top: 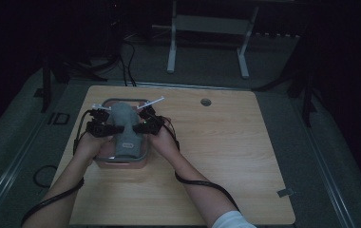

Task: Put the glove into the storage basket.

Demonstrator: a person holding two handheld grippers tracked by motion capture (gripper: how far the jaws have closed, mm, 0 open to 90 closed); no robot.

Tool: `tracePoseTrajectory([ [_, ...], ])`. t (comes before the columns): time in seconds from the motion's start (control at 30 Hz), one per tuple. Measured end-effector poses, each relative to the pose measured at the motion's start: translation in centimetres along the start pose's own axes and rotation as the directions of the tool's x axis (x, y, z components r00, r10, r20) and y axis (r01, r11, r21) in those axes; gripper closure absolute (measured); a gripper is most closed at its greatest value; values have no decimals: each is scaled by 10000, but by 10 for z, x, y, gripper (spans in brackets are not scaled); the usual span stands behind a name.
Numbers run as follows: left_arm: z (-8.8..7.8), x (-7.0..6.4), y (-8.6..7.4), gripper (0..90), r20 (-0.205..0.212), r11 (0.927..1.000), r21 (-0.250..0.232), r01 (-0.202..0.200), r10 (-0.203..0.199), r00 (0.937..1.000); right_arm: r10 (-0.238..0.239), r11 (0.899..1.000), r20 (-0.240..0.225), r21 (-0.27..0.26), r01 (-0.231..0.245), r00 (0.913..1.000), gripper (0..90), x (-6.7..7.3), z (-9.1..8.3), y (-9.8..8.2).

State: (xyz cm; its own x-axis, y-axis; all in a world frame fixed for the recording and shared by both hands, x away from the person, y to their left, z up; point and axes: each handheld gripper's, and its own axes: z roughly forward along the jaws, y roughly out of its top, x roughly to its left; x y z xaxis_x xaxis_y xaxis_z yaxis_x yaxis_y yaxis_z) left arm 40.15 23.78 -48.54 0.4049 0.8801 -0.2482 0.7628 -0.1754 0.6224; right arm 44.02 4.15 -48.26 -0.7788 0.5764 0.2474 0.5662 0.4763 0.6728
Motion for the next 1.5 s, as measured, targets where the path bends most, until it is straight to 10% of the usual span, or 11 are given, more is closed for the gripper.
tracePoseTrajectory([
  [0.3,14,-5,2,768,-888,9920,1196,-400,508,9948,-243,9971,390,732,214,9989,803,5,12,-1],
  [0.43,15,-5,2,597,-1390,9896,1378,-408,601,9885,-154,9951,145,974,139,9998,624,5,13,1],
  [1.03,-14,-11,-3,236,-1394,9956,-662,-660,563,9886,-1193,9927,-114,-207,1190,9928,171,-3,-40,8],
  [1.3,-44,-7,-19,159,-2257,9663,-2453,-782,215,9740,-1331,9876,-89,-851,1319,9911,152,-20,-72,-10],
  [1.5,-58,-9,-30,159,-2294,9538,-2889,-823,145,9732,-1471,9853,113,-860,1475,9891,147,-28,-87,-27],
])
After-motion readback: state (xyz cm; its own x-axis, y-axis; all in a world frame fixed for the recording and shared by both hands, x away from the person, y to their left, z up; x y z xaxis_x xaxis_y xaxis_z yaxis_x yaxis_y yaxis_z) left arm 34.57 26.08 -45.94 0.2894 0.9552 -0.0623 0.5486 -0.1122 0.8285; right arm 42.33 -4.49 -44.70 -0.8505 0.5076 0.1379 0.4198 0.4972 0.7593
